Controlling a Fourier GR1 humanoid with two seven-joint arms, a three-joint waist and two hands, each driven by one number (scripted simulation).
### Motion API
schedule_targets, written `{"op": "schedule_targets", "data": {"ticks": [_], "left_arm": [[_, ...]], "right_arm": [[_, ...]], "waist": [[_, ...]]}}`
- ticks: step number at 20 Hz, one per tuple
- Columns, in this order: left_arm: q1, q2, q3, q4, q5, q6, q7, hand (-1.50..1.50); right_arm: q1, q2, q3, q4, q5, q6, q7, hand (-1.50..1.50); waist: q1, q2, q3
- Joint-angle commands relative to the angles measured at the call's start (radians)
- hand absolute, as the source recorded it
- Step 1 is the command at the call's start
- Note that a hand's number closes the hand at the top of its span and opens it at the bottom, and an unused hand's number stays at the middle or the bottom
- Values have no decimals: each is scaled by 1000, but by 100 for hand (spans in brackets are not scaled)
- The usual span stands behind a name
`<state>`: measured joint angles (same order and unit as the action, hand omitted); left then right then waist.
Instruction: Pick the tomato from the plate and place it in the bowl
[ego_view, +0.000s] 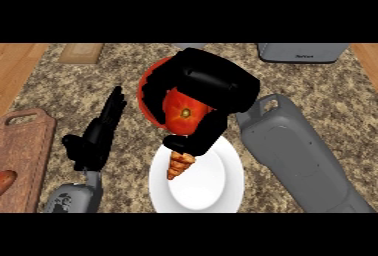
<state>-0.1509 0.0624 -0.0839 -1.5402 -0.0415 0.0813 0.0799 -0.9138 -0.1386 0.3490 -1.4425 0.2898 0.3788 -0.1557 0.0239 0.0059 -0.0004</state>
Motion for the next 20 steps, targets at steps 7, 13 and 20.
{"op": "schedule_targets", "data": {"ticks": [7,13,20], "left_arm": [[9,-1,-5,21,-9,-17,-40,0],[-24,11,29,42,18,-34,-39,0],[-58,8,6,21,-5,-28,15,0]], "right_arm": [[-141,97,-13,600,255,-279,-336,150],[-220,135,-56,899,317,-402,-457,150],[-287,99,-76,1139,299,-208,-544,-150]], "waist": [[19,8,0],[23,11,0],[48,23,0]]}}
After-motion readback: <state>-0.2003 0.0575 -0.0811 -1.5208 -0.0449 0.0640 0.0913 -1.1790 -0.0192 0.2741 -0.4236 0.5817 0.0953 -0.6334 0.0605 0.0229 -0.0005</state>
